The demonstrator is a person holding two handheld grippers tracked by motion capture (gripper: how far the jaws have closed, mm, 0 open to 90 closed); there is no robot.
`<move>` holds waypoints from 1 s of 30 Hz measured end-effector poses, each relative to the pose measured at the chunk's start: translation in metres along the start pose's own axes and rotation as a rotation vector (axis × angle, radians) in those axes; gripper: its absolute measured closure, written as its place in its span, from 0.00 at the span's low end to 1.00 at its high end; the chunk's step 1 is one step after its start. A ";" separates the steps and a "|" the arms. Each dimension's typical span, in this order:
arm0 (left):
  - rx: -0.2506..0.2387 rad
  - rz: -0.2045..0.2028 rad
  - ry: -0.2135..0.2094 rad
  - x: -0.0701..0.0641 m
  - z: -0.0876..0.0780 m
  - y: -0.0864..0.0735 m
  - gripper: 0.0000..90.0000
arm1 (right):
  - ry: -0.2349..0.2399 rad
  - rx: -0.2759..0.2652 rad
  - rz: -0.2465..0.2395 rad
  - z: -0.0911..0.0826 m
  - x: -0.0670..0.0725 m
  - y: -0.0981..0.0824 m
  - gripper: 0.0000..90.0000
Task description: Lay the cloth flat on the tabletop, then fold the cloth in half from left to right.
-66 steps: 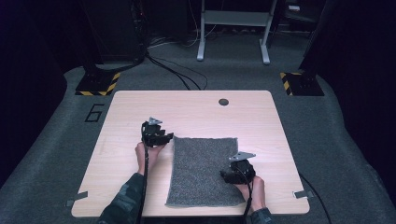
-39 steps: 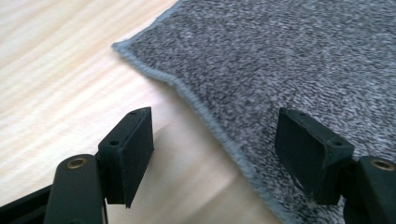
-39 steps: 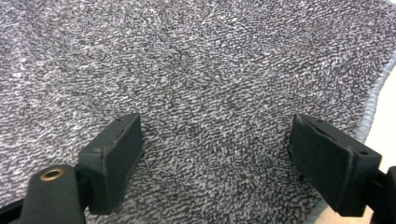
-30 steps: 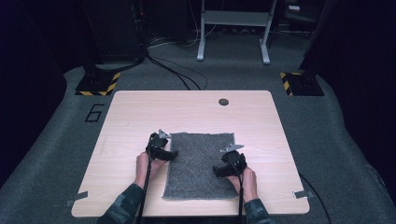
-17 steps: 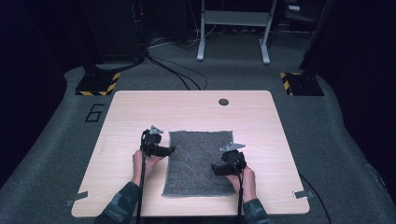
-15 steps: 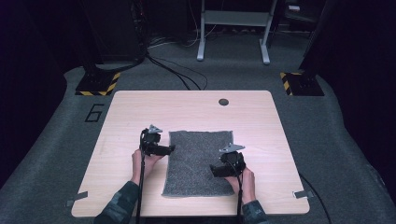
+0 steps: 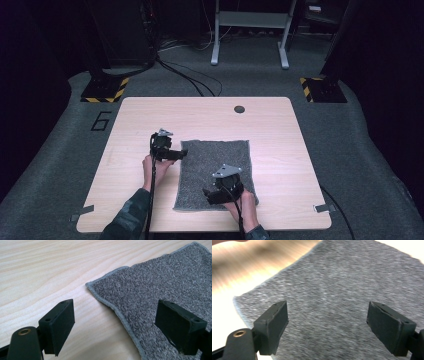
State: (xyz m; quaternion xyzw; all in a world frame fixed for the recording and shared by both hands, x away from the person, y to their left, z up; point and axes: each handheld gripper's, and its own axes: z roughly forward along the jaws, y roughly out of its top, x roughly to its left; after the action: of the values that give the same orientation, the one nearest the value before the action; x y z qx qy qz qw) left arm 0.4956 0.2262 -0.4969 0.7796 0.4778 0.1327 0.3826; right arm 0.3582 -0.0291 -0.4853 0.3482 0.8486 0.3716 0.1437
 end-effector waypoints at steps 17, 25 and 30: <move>0.013 -0.013 0.015 0.002 0.026 0.017 0.20 | 0.118 -0.003 -0.077 0.025 0.059 0.014 0.23; 0.021 -0.021 0.032 0.002 0.040 0.018 0.32 | 0.158 0.035 -0.150 0.046 0.095 0.018 0.42; 0.024 -0.007 0.042 0.004 0.044 0.017 0.45 | 0.126 0.046 -0.144 0.055 0.101 0.016 0.56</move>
State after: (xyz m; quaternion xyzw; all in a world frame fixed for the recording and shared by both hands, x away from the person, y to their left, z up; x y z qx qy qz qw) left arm 0.5337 0.2040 -0.5152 0.7795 0.4900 0.1422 0.3634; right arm 0.3210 0.0784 -0.5098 0.2655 0.8870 0.3619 0.1082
